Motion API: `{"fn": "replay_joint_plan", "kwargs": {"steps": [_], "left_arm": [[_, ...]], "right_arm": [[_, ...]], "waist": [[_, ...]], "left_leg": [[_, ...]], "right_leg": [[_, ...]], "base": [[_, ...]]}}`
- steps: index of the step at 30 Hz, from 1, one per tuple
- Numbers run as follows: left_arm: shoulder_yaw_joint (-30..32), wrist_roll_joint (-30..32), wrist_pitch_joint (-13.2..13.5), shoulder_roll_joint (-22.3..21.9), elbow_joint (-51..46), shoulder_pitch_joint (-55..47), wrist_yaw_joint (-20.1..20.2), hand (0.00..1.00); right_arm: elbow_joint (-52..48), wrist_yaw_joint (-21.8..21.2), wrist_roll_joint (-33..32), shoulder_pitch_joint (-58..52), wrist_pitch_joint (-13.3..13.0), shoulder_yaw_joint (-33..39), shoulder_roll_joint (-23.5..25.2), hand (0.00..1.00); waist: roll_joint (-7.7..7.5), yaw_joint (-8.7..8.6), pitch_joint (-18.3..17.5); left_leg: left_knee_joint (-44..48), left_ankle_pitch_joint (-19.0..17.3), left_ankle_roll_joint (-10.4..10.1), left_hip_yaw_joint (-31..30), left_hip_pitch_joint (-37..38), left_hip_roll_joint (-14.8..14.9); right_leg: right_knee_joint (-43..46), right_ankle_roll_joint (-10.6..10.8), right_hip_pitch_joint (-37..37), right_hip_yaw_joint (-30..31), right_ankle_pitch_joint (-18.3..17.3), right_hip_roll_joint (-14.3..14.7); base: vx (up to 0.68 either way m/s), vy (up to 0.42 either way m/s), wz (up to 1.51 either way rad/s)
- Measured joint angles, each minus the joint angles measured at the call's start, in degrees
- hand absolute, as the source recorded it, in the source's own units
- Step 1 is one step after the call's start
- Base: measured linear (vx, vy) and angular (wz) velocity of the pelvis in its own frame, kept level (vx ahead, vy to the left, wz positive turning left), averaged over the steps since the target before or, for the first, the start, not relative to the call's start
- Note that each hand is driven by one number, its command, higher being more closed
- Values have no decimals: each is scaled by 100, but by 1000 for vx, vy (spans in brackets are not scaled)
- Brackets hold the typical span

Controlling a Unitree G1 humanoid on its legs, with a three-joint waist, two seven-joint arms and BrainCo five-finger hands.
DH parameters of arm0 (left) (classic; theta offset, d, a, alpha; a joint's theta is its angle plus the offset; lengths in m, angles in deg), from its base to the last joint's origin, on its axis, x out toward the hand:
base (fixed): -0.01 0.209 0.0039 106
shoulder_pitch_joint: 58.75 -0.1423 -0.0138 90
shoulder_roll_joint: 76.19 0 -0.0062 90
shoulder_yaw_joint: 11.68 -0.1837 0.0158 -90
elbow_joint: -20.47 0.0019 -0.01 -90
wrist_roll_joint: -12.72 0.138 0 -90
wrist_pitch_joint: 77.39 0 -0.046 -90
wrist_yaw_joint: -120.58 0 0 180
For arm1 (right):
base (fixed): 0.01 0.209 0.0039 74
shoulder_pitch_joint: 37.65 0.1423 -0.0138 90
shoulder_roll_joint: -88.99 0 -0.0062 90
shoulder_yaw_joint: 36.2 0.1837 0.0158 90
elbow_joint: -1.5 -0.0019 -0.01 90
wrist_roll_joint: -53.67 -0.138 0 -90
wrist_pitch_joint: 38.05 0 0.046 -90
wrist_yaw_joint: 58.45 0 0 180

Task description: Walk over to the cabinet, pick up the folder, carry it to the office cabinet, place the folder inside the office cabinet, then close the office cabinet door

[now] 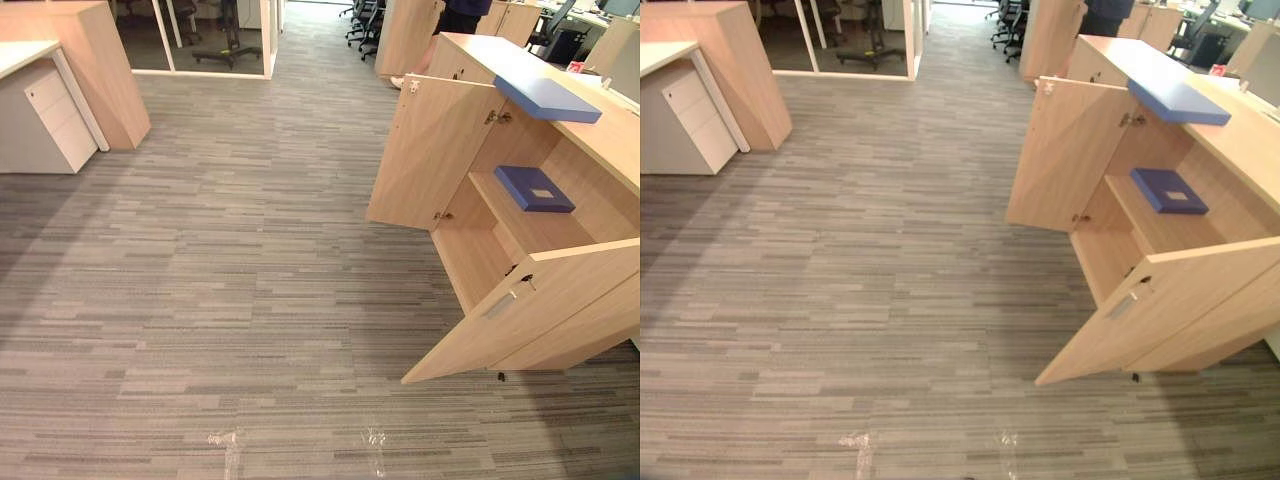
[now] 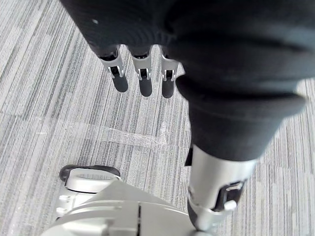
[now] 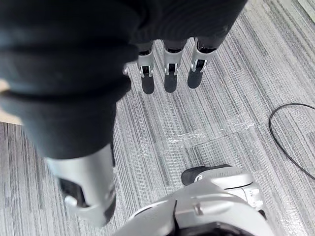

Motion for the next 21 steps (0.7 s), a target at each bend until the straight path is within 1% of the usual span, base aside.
{"fn": "replay_joint_plan", "kwargs": {"steps": [1, 2, 3, 4, 5, 6, 8, 9, 10, 11, 12, 13, 14, 15, 16, 17, 18, 19, 20, 21], "left_arm": [[155, -26, 5, -90, -105, 0, -2, 0], [280, -84, 5, -157, -163, -38, -5, 0], [365, -161, 6, -201, -183, -68, 1, 0], [365, -185, 6, -203, -183, -66, 9, 0], [366, -217, 6, -208, -183, -61, 23, 0], [366, -228, 6, -213, -182, -60, 29, 0], [369, -237, 7, -219, -179, -56, 54, 0], [371, -241, 7, -230, -179, -57, 54, 0], [398, -262, 11, -254, -164, -79, 38, 0], [442, -258, 6, -253, -151, -139, 61, 0], [472, -253, 7, -231, -147, -152, 62, 0], [481, -251, 10, -174, -52, -146, 61, 0], [478, -255, 8, -160, -21, -109, 62, 0], [470, -269, 28, -146, 69, -32, 64, 0], [424, -301, 39, -144, 96, -46, 73, 0], [375, -303, 44, -138, 91, -59, 89, 0], [253, -302, 51, -99, 79, -35, 123, 0], [155, -298, 63, -74, 72, 10, 135, 0], [27, -268, 88, -66, 68, 72, 158, 0], [-85, -221, 104, -59, 64, 77, 188, 0]], "right_arm": [[-56, 0, -1, 10, 9, -49, -15, 0], [-111, 0, -6, 11, 9, -59, -29, 0], [-172, -2, -10, 28, 4, -51, -31, 0], [-170, -4, -10, 56, 2, -46, -30, 0], [-169, -3, -11, 99, 1, -39, -34, 0], [-171, -4, -12, 106, 0, -41, -39, 0], [-171, -3, -13, 116, -1, -11, -39, 0], [-165, -2, -15, 109, 0, 30, -40, 0], [-133, -2, -15, 89, 2, 187, -51, 0], [-18, -9, 10, 79, 9, 390, -11, 0], [53, -32, 9, 105, 15, 504, 31, 0], [80, -59, 12, 121, 43, 687, 95, 0], [84, -75, 14, 133, 52, 694, 96, 0], [94, -119, 17, 140, 58, 733, 63, 0], [89, -165, 13, 141, 60, 929, 60, 0], [58, -183, 9, 141, 61, 956, 49, 0], [13, -221, 9, 142, 56, 974, 39, 0], [-38, -226, 7, 148, 56, 965, 41, 0], [-121, -224, 5, 151, 56, 927, 34, 0], [-139, -220, 7, 147, 52, 886, 2, 0]], "waist": [[8, 14, 76], [45, 32, 117], [47, 51, 115], [34, 72, 117], [22, 91, 117], [27, 96, 119], [40, 116, 120], [61, 115, 117], [130, 120, 76], [138, 127, -12], [80, 121, -109], [18, 119, -266], [9, 124, -294], [6, 158, -311], [37, 159, -375], [48, 149, -384], [76, 50, -396], [76, -18, -395], [107, -35, -378], [162, -42, -364]], "left_leg": [[735, -136, 127, 164, -379, 119], [1130, -301, 266, 334, -625, 259], [1131, -425, 302, 450, -910, 404], [997, -420, 299, 460, -999, 443], [386, -342, 224, 362, -1120, 484], [127, -289, 161, 276, -1150, 488], [-668, 1, 102, 33, -1249, 536], [-919, 112, 49, -28, -1239, 568], [-1156, 487, -129, 60, -1193, 665], [-942, 821, -64, 313, -1195, 514], [-821, 791, -12, 403, -1242, 401], [-729, 605, 249, 627, -1227, 215], [-753, 521, 345, 730, -1141, 132], [-958, 465, 440, 972, -816, -39], [-1284, 458, 611, 1177, -433, -248], [-1466, 477, 697, 1232, -225, -367], [-1799, 505, 819, 1327, 163, -581], [-2026, 523, 870, 1317, 418, -722], [-2323, 542, 905, 1311, 811, -829], [-2478, 543, 905, 1313, 1025, -834]], "right_leg": [[156, -12, 14, 25, -93, -3], [251, 5, 10, 72, -161, -23], [284, 62, 19, 168, -224, -131], [290, 94, 33, 203, -250, -201], [304, 211, 53, 314, -329, -389], [304, 267, 71, 359, -366, -463], [302, 514, 180, 504, -524, -790], [298, 585, 181, 539, -567, -872], [297, 781, 257, 620, -691, -1029], [262, 840, 352, 641, -783, -1323], [273, 865, 357, 671, -751, -1460], [461, 766, 261, 678, -652, -1708], [656, 767, 146, 685, -558, -1823], [1182, 731, -91, 800, -371, -2023], [1894, 585, -389, 885, -170, -2230], [2290, 484, -542, 860, -59, -2345], [3189, 182, -813, 690, 126, -2617], [3925, -63, -1051, 368, 212, -2805], [4655, -199, -1218, -182, 159, -2972], [4935, -99, -1316, -442, -11, -2892]], "base": [[36, 26, -7], [76, 57, -19], [83, 92, -24], [158, 205, -38], [165, 228, -33], [238, 319, -36], [294, 365, -25], [339, 432, -27], [384, 498, -34], [390, 505, -40], [443, 497, -45], [349, 366, -40], [427, 456, -56], [404, 455, -67], [396, 444, -64], [379, 397, -41], [372, 347, -6], [450, 375, 1], [459, 311, -4], [430, 220, -16]]}}
